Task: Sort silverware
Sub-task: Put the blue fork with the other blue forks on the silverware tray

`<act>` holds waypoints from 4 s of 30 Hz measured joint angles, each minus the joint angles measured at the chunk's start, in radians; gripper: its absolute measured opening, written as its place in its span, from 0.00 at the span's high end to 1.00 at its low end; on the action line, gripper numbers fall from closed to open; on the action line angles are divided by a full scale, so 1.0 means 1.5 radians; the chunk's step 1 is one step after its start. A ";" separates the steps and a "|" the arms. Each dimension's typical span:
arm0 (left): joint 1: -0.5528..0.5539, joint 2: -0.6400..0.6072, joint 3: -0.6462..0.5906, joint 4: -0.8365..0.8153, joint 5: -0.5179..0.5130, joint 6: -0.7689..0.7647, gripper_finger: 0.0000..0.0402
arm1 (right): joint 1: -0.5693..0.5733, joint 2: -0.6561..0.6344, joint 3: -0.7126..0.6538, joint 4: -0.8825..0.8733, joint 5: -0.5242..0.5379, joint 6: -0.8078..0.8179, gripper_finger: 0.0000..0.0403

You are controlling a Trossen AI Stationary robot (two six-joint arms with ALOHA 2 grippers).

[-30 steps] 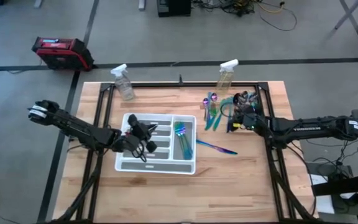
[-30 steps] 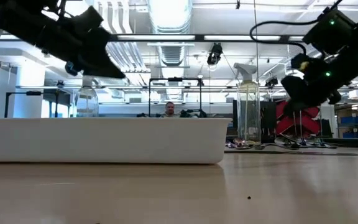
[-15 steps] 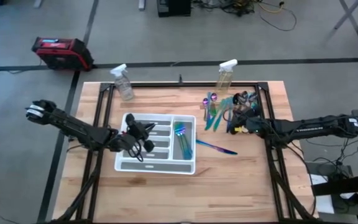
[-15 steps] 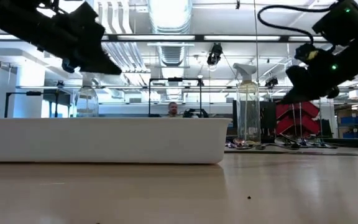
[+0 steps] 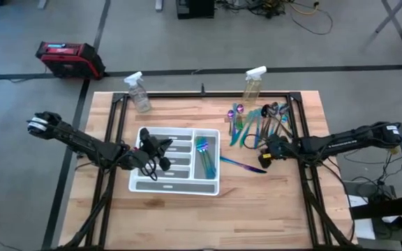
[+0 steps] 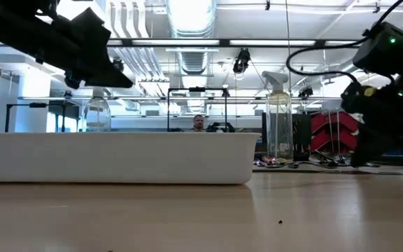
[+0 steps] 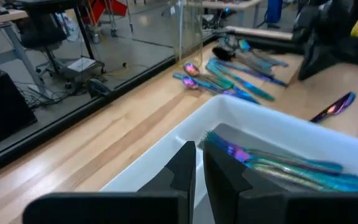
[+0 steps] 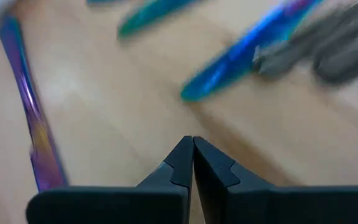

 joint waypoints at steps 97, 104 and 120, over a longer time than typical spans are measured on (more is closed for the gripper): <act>0.009 -0.022 -0.043 -0.019 0.170 -0.038 0.96 | -0.388 0.329 0.173 -0.030 0.198 -0.100 1.00; 0.009 -0.022 -0.044 -0.019 0.170 -0.040 0.96 | -0.238 0.278 0.176 -0.034 0.066 -0.059 1.00; 0.009 0.025 -0.044 0.000 0.170 -0.053 0.96 | -0.073 0.254 0.178 -0.068 0.102 0.026 1.00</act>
